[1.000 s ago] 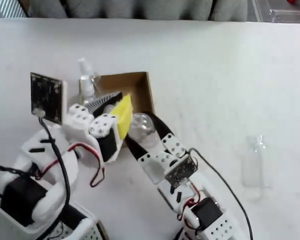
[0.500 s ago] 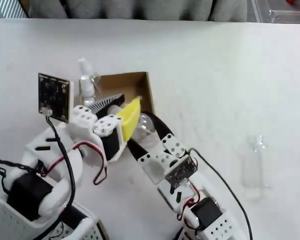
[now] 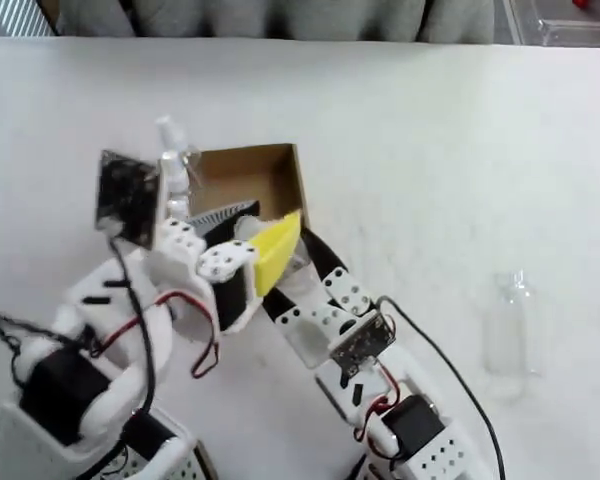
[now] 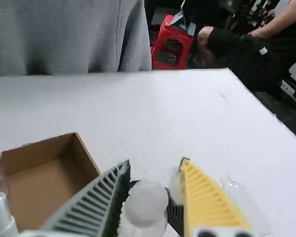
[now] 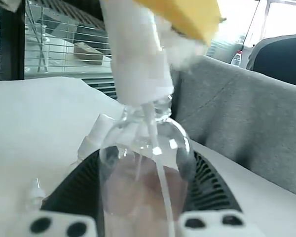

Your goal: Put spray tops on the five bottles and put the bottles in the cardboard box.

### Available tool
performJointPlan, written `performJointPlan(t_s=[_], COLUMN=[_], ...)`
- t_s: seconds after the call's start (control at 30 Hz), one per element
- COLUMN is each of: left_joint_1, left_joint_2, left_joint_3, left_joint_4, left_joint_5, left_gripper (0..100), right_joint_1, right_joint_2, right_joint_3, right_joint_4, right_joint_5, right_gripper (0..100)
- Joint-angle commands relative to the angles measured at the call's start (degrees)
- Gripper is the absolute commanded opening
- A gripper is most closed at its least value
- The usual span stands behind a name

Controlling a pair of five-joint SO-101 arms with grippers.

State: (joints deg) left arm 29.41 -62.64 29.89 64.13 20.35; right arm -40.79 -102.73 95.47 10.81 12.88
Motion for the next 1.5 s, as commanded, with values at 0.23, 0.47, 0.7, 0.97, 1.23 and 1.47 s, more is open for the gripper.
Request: performJointPlan(t_s=[0.23,0.47,0.7,0.97,1.23,1.47], left_joint_1=[0.40,-0.92,-11.91,-29.14,-41.27,-52.35], left_joint_2=[-13.67,-24.22,-25.01,-25.01,-25.01,-25.01], left_joint_3=[3.34,5.71,5.45,7.91,18.90,32.97], left_joint_4=[1.58,1.58,0.79,0.97,0.09,-5.63], left_joint_5=[-4.57,-4.66,-4.66,-4.40,-4.66,-4.66], left_gripper=[17,17,16,16,1,4], right_joint_1=[0.48,0.48,0.48,1.71,6.29,8.04], right_joint_2=[-0.48,-0.31,-0.31,-0.31,-0.31,-0.22], right_joint_3=[1.41,1.41,1.41,1.41,-0.53,-2.90], right_joint_4=[-1.10,-0.84,-0.75,-1.10,-1.10,-1.19], right_joint_5=[-0.44,-0.44,-0.44,-0.44,-7.30,-10.64], right_gripper=[1.5,1.5,1.5,1.5,1.5,1.5])
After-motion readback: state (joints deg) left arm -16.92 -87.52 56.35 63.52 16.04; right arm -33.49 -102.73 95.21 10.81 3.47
